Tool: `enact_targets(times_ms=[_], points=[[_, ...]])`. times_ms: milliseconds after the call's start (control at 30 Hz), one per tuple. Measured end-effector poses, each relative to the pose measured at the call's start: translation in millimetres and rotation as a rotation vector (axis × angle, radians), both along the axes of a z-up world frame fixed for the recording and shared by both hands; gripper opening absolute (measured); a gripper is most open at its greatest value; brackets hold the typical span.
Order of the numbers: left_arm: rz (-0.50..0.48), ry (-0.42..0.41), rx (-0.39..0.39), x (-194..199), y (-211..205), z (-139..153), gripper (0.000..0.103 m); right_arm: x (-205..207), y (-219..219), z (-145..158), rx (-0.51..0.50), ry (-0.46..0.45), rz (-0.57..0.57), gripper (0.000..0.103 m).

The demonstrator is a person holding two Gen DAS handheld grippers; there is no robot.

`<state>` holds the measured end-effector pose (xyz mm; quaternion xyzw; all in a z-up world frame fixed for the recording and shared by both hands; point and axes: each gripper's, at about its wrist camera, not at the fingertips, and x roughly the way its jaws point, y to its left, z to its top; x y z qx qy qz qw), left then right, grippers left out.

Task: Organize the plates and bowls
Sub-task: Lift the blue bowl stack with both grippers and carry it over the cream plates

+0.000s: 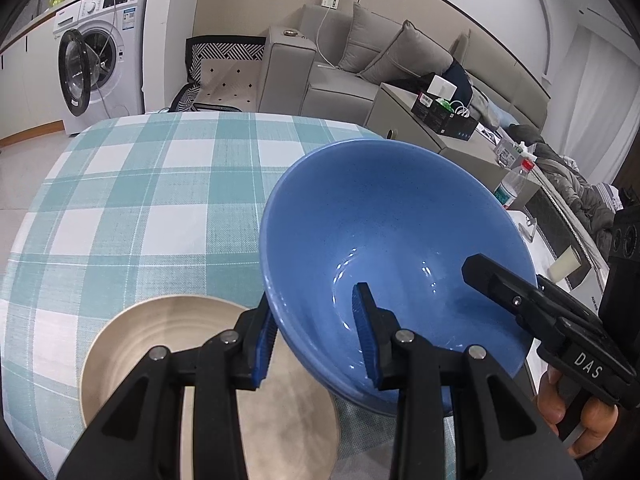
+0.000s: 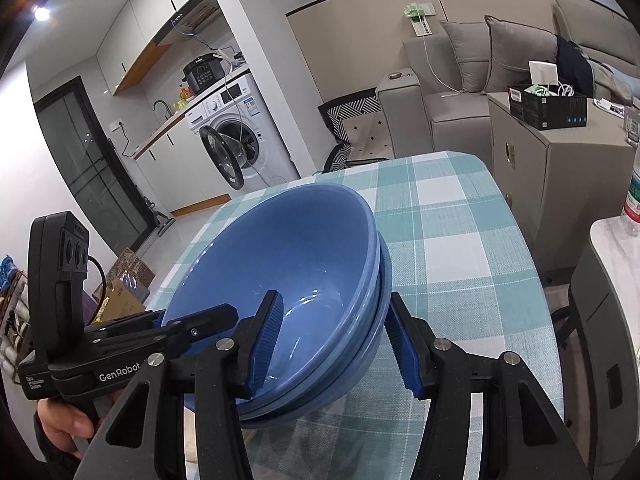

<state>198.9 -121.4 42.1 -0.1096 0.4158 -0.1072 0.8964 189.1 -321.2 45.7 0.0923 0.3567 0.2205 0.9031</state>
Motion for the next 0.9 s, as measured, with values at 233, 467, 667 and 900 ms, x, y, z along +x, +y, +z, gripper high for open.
enact_targets(times_ms=[233,467,667,900], points=[[0.005,-0.027,0.002,-8,5,10,0.035,-8,5,11,0.014,-0.026,0.005,0.054],[0.017,-0.037,-0.006,-14,13,11,0.035,-10,11,14,0.031,-0.030,0.012,0.054],[0.046,-0.050,0.000,-20,24,13,0.035,-10,25,12,0.031,-0.029,0.040,0.054],[0.069,-0.066,-0.007,-29,37,16,0.035,-14,38,13,0.044,-0.040,0.075,0.054]])
